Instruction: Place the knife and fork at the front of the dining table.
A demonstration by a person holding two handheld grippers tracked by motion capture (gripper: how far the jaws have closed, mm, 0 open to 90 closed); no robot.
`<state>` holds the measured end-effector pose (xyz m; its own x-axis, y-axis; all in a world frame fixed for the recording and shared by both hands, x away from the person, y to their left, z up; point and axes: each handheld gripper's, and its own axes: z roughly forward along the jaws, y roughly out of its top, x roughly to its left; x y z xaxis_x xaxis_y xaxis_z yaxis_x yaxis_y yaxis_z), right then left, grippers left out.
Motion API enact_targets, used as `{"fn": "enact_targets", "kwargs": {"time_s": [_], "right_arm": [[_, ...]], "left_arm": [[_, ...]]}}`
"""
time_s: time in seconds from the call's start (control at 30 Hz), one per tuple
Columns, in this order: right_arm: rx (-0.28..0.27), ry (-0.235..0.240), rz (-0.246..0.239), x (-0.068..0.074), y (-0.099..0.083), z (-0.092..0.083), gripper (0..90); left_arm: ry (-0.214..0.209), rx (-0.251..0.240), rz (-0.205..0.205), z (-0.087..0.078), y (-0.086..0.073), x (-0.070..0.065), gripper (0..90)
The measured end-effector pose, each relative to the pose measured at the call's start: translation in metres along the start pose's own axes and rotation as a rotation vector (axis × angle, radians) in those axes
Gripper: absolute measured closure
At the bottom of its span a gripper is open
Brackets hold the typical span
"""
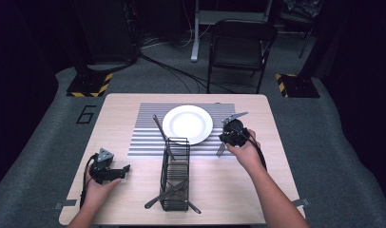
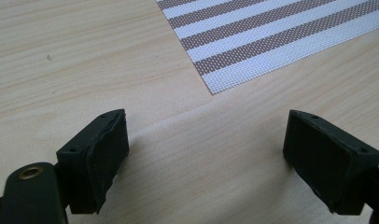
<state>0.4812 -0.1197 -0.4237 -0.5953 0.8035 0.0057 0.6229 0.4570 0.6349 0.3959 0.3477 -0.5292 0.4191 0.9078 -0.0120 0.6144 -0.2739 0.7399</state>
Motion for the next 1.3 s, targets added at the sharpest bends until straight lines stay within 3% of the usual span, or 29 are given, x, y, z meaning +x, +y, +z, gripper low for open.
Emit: {"fn": "enact_targets", "kwargs": {"time_s": [0.37,0.93,1.3], "right_arm": [[-0.035,0.002,0.065,-0.007,0.005,0.011,86.9],[-0.083,0.012,0.265,-0.030,0.008,0.040,86.6],[-0.066,0.015,0.371,-0.041,0.013,0.061,87.3]], "left_arm": [[0.000,0.000,0.000,0.000,0.000,0.000,14.2],[0.004,-0.015,-0.002,0.001,0.000,0.000,14.2],[-0.003,-0.003,0.002,0.000,0.000,0.000,14.2]]}}
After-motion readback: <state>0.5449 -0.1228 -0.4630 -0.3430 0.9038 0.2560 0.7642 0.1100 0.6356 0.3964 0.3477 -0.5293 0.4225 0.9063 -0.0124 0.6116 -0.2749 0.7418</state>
